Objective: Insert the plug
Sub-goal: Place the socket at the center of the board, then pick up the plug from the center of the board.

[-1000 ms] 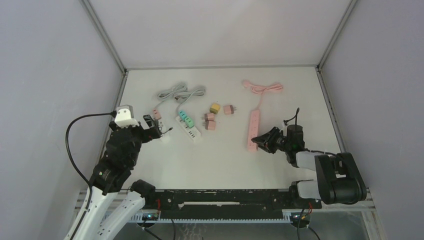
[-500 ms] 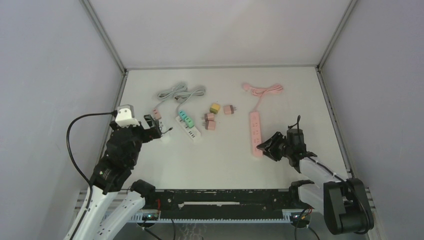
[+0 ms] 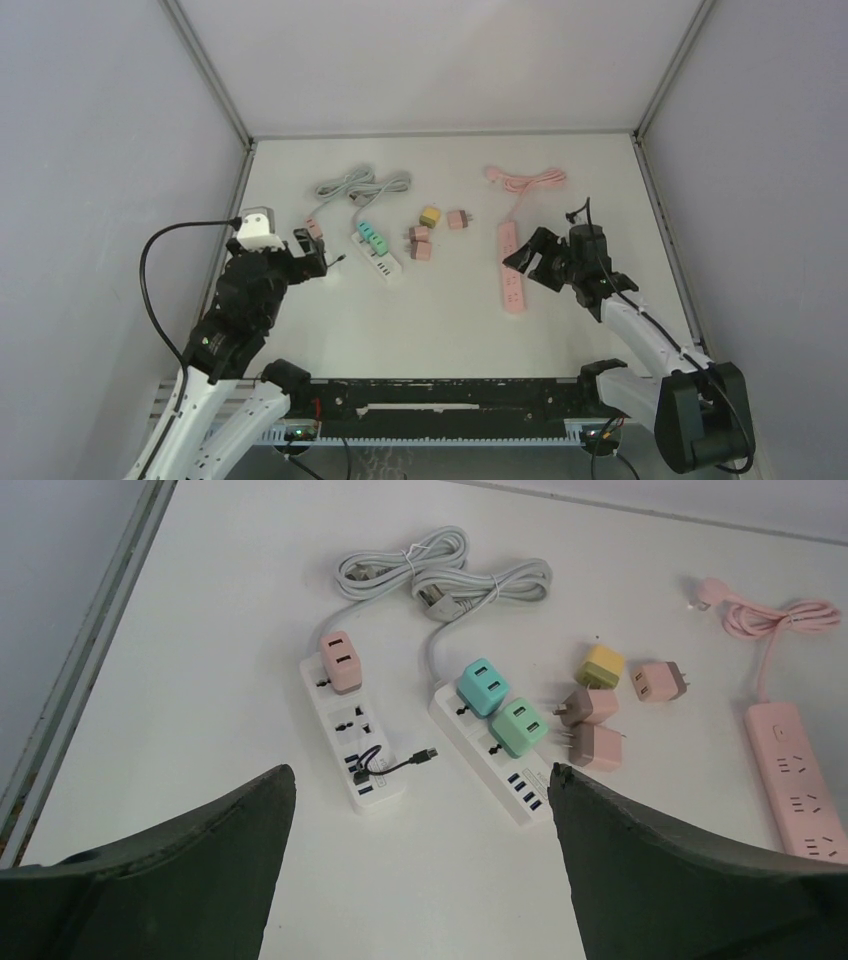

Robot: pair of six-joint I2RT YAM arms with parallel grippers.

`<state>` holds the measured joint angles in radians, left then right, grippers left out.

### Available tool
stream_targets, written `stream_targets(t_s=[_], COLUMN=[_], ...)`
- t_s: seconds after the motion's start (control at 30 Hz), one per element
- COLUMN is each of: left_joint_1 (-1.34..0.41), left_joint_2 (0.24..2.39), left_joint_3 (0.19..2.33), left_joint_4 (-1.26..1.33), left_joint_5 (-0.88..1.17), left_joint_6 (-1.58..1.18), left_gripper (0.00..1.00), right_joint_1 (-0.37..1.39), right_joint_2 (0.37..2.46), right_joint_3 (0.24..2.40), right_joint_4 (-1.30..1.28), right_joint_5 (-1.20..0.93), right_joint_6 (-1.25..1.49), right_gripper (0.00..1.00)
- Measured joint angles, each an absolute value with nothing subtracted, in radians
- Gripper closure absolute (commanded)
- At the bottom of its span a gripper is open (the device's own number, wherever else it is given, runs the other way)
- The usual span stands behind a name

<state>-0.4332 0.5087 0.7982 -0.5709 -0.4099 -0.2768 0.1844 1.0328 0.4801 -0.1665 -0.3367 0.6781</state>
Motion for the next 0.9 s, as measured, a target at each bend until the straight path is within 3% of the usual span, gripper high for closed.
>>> stream_targets(t_s=[0.43, 0.9], left_joint_1=[-0.433, -0.606], left_joint_2=[0.670, 1.240], left_joint_3=[0.801, 1.114], left_joint_4=[-0.535, -0.579], left_joint_5=[-0.225, -0.172], left_joint_6=[-0.262, -0.279], left_gripper=[0.01, 0.09], right_joint_1=[0.304, 0.313], right_joint_2=[1.138, 1.043], right_joint_3=[0.682, 0.745], right_joint_4=[-0.263, -0.374], right_joint_5=[-0.207, -0.111], right_joint_6=[0.535, 0.451], right_gripper=[0.05, 0.02])
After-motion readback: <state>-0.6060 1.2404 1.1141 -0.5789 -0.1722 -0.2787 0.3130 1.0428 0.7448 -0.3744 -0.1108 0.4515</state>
